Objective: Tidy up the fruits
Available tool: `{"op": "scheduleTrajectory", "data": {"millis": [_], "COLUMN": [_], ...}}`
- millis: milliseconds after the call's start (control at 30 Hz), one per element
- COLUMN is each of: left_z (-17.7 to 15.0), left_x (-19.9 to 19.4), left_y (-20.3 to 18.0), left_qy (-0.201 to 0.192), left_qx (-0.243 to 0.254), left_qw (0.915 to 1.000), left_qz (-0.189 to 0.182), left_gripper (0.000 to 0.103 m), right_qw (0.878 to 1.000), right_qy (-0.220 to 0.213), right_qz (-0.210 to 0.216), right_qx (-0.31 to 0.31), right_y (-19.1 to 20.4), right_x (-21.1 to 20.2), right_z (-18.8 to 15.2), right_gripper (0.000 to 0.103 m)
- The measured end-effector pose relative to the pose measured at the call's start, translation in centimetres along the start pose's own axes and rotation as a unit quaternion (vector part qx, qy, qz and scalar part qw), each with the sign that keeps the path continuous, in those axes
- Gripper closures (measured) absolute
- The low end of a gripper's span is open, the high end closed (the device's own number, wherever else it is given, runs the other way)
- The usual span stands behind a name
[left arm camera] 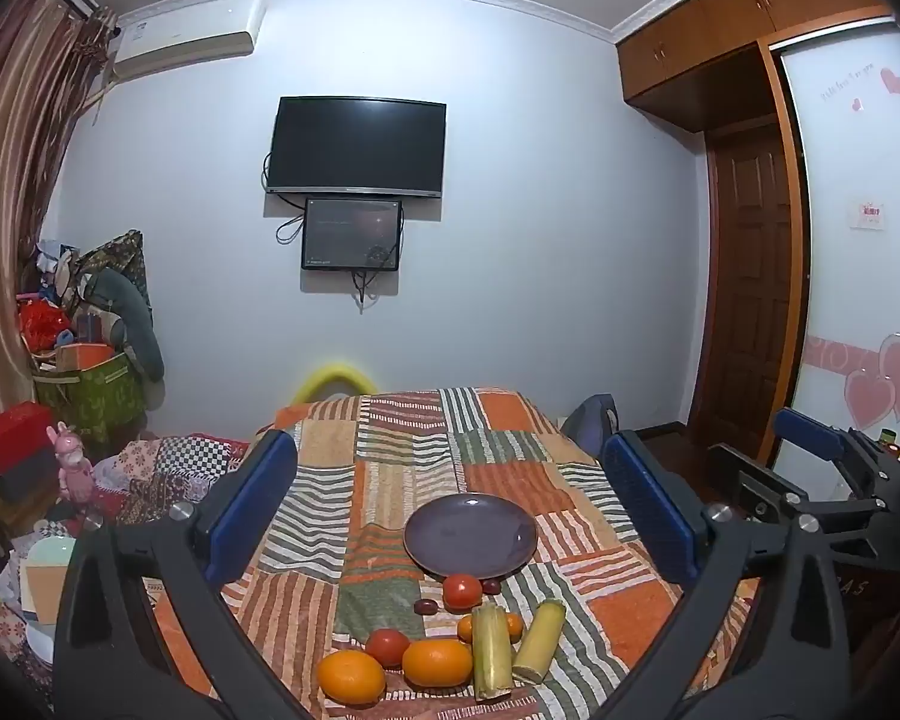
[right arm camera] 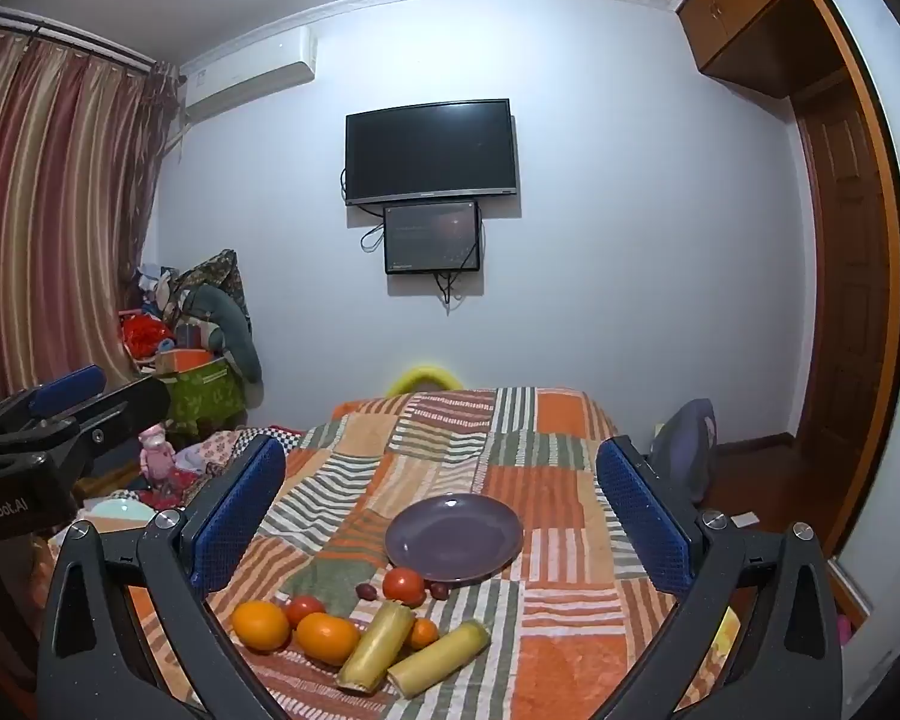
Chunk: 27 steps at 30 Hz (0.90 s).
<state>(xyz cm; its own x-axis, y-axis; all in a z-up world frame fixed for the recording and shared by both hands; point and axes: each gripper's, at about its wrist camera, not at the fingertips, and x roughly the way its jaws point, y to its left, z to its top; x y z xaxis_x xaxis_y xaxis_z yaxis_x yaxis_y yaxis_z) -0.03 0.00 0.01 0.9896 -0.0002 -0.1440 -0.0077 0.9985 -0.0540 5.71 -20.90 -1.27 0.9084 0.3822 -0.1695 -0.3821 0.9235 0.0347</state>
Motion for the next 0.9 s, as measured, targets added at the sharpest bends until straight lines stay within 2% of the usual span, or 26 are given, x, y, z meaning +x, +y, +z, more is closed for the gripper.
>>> {"op": "scheduleTrajectory", "data": {"millis": [267, 500, 900], "left_z": [0.2, -0.1, -0.4], "left_x": [-0.5, 0.4, 0.4], "left_y": [0.1, -0.3, -0.7], "left_qy": [0.002, 0.008, 0.005], "left_qx": [-0.009, 0.005, 0.006], "left_qw": [1.0000, 1.0000, 0.9999], "left_qz": [0.002, 0.003, 0.008], "left_gripper": [0.000, 0.000, 0.000], "right_qw": [1.000, 1.000, 1.000], "right_qy": [-0.002, -0.003, 0.006], "right_qz": [-0.008, -0.008, -0.011], "right_qx": [0.009, 0.020, 0.025], "right_y": [0.1, -1.4, -0.8], "right_x": [-0.2, -0.6, -0.2], "right_z": [-0.2, -0.9, 0.2], "right_gripper": [0.000, 0.000, 0.000]}}
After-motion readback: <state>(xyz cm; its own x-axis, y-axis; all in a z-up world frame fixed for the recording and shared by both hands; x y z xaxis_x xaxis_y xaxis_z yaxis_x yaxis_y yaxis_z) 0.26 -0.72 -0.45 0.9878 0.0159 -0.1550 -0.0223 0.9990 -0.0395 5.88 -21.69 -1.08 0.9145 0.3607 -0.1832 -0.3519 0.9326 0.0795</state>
